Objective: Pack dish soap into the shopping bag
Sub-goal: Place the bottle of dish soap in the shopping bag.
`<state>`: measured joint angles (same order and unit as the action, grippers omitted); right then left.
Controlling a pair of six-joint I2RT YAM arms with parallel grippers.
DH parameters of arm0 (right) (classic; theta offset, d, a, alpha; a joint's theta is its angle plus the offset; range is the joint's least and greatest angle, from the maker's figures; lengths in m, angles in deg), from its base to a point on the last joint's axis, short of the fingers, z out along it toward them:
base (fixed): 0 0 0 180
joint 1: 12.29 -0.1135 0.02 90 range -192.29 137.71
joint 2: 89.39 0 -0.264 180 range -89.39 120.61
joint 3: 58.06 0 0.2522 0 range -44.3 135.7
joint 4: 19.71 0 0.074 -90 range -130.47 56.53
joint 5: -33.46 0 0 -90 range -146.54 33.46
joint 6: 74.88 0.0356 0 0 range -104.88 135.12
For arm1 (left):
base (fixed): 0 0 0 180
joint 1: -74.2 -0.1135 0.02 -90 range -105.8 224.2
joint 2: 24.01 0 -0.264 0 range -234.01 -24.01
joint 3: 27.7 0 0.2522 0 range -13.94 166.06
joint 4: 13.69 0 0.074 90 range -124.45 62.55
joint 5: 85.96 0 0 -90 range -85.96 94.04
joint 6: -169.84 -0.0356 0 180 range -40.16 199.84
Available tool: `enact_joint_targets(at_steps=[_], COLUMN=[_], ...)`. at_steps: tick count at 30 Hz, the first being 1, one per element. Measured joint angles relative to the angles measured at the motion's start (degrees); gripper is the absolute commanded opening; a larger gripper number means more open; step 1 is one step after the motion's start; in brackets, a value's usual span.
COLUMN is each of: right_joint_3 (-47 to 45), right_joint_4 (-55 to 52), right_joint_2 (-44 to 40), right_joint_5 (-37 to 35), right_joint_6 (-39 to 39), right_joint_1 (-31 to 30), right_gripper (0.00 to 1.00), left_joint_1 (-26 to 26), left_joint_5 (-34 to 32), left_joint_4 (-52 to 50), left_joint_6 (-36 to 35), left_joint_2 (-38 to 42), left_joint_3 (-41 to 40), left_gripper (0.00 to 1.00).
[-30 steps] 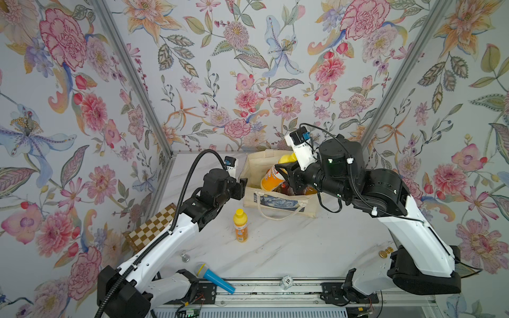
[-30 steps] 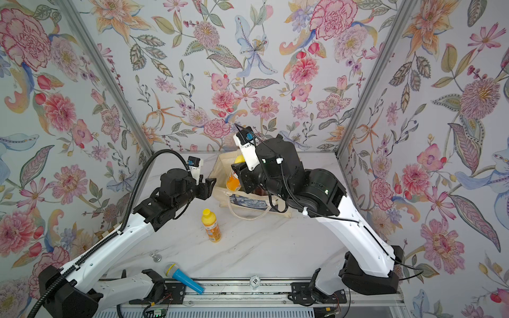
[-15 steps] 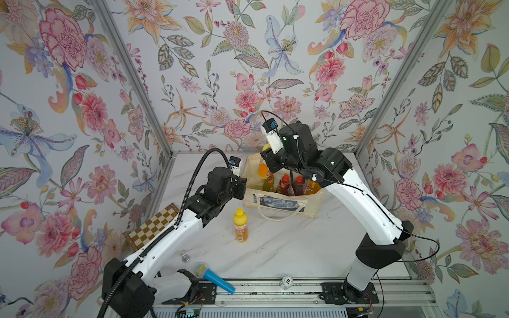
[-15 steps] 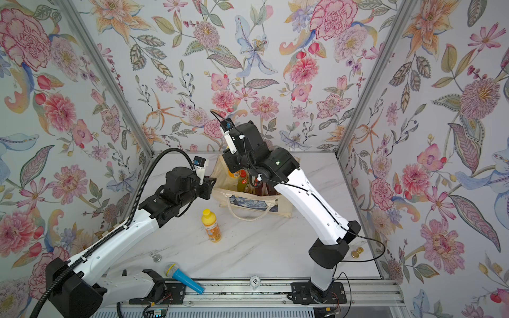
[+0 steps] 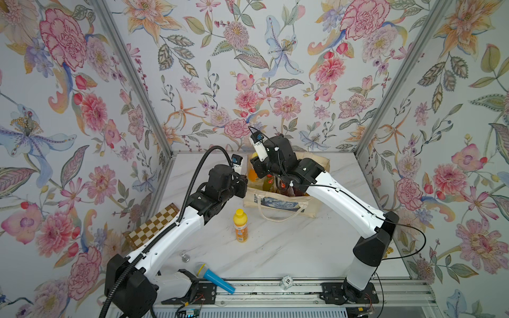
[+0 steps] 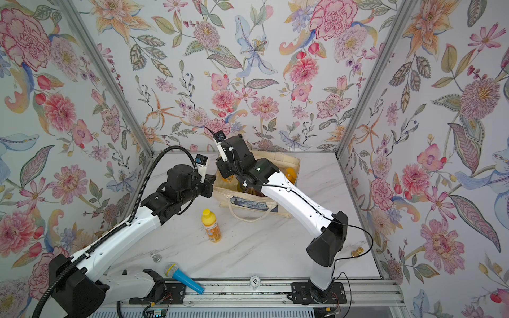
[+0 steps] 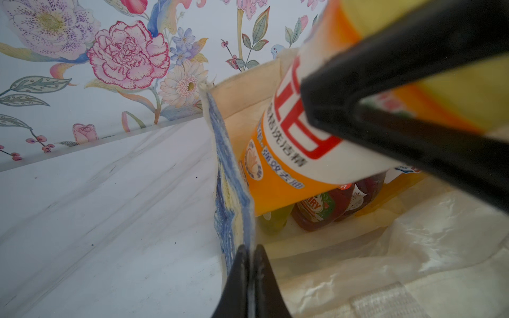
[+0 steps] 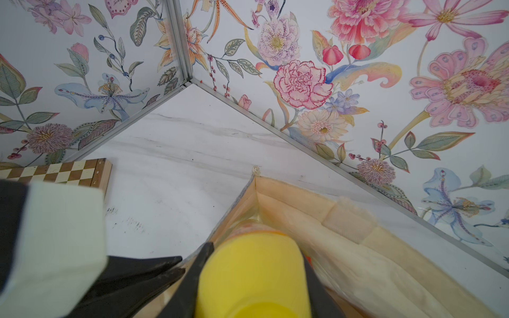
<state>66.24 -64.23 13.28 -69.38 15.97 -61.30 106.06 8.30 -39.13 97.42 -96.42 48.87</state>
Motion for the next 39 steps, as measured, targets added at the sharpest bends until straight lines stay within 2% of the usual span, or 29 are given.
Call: enact_joint_targets(at_steps=[2, 17, 25, 39], right_joint_3=[-2.1, -16.3, -17.6, -17.1], right_joint_4=[2.1, 17.4, 21.7, 23.1], right_joint_2=[0.0, 0.0, 1.3, 9.4], right_joint_5=[0.1, 3.1, 4.5, 4.5], right_joint_6=[0.0, 0.6, 1.1, 0.8], right_joint_1=[0.4, 3.8, 5.0, 5.1], right_gripper=[0.03, 0.02, 0.02, 0.01], left_joint_1=[0.0, 0.0, 0.0, -0.1], left_joint_5=[0.2, 2.3, 2.9, 3.0], left_joint_4=[0.2, 0.4, 0.4, 0.2], left_joint_6=[0.0, 0.9, 0.9, 1.3], left_joint_2=[-0.2, -0.4, -0.9, -1.0], left_joint_3=[0.1, 1.1, 1.6, 1.7], left_gripper=[0.0, 0.0, 0.0, 0.0])
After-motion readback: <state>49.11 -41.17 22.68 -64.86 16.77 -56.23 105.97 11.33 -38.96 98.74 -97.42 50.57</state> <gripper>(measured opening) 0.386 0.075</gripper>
